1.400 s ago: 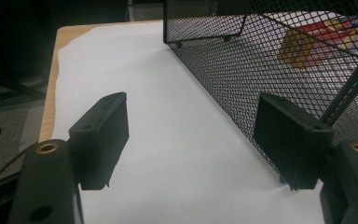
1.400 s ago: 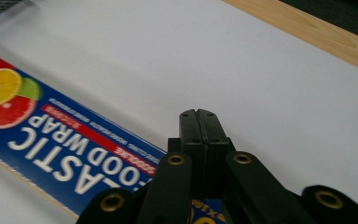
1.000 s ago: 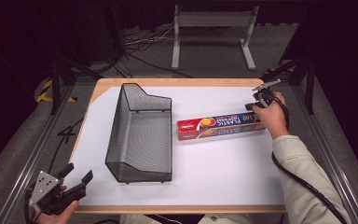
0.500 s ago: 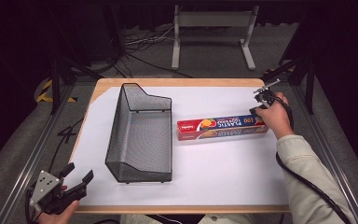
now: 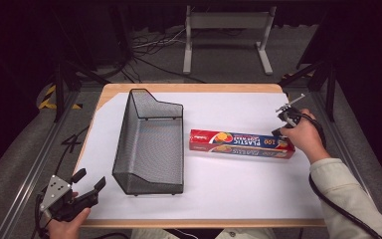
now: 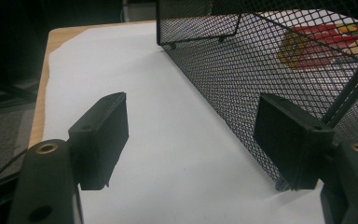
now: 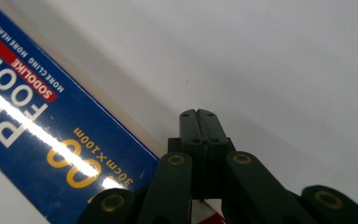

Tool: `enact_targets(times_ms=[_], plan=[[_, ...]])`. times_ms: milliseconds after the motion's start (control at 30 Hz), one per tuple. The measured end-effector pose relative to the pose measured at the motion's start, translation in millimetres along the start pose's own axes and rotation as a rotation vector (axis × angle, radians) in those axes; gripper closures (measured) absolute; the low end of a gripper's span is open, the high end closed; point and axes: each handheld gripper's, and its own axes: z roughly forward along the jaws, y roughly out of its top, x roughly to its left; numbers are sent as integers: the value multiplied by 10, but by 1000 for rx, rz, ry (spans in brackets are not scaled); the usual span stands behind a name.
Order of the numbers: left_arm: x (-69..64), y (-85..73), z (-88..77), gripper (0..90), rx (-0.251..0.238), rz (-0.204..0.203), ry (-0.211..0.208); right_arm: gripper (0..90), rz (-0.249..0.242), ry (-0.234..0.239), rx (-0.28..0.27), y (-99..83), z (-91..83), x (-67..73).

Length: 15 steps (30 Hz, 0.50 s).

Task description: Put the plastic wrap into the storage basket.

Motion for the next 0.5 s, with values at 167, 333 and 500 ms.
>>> enact_targets(times_ms=[167, 333, 500], plan=[[-2, 15, 27, 270, 2, 8, -7, 900, -11, 41, 10, -202, -92, 130], [-4, 19, 38, 270, 1, 1, -8, 900, -18, 86, 6, -376, -163, 246], [-3, 21, 42, 270, -2, 0, -7, 900, -45, 126, 19, -512, -217, 384]])
